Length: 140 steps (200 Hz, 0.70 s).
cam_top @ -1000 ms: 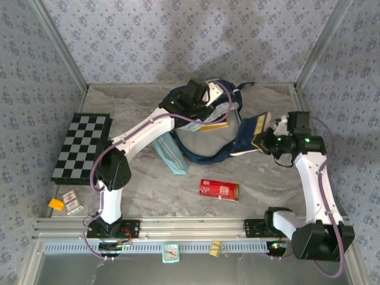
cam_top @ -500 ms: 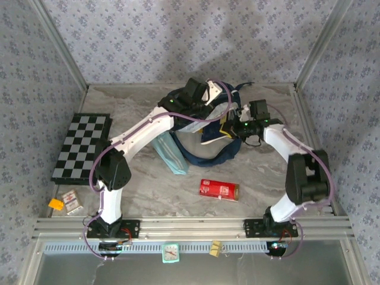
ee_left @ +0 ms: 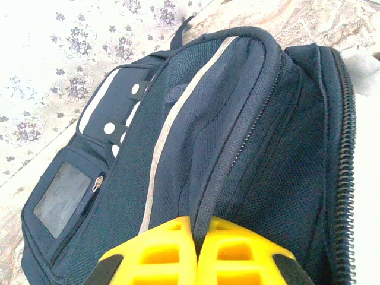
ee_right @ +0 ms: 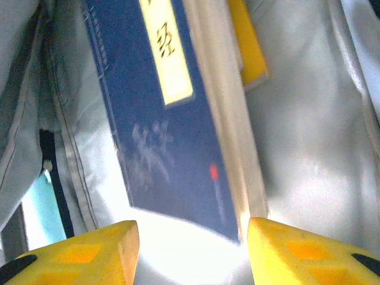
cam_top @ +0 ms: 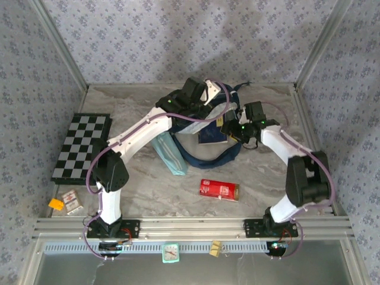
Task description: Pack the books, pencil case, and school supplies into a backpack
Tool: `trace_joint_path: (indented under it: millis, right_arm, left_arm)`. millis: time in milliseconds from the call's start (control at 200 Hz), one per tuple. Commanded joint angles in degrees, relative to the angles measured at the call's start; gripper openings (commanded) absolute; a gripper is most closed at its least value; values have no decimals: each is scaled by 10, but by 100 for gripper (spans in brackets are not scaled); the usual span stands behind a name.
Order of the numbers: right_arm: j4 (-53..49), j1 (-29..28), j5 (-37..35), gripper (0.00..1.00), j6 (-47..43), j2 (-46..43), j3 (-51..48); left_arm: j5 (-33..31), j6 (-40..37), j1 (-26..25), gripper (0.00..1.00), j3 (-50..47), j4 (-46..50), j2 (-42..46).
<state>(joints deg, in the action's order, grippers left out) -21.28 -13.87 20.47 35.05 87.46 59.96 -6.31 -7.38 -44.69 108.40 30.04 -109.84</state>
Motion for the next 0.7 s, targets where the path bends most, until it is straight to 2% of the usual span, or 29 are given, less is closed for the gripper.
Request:
trace_joint_path:
  millis: [0,80,205,365,425,545,630,695]
  right_arm:
    - [-53,-19,-83,46,3,-45,-43]
    - [0,-49,-71,38,36,-47,-77]
    - [90,-92,-64,22,65,-4,-80]
    - [211,-112,-115,3,84,58,-69]
    - [277,-109,-131,0,89,77,-74]
    - [412,-101,-167,1,84,102,-89]
    - [475,-87,-118,1,85,134,-77]
    - [457,-83,-99,2,76,146,-58]
  left_arm:
    - [10,23,-1,0,13,-52,59]
    - [6,25,0,0,12,-53,59]
    - [2,33,0,0,10,-56,56]
    - [-10,60,2,0,16,-54,47]
    - [-12,69,3,0,17,-54,46]
    - [-13,87,5,0,18,-51,41]
    - [-9,97,7,0,20,-45,39]
    - [-8,100,9,0,16,-48,38]
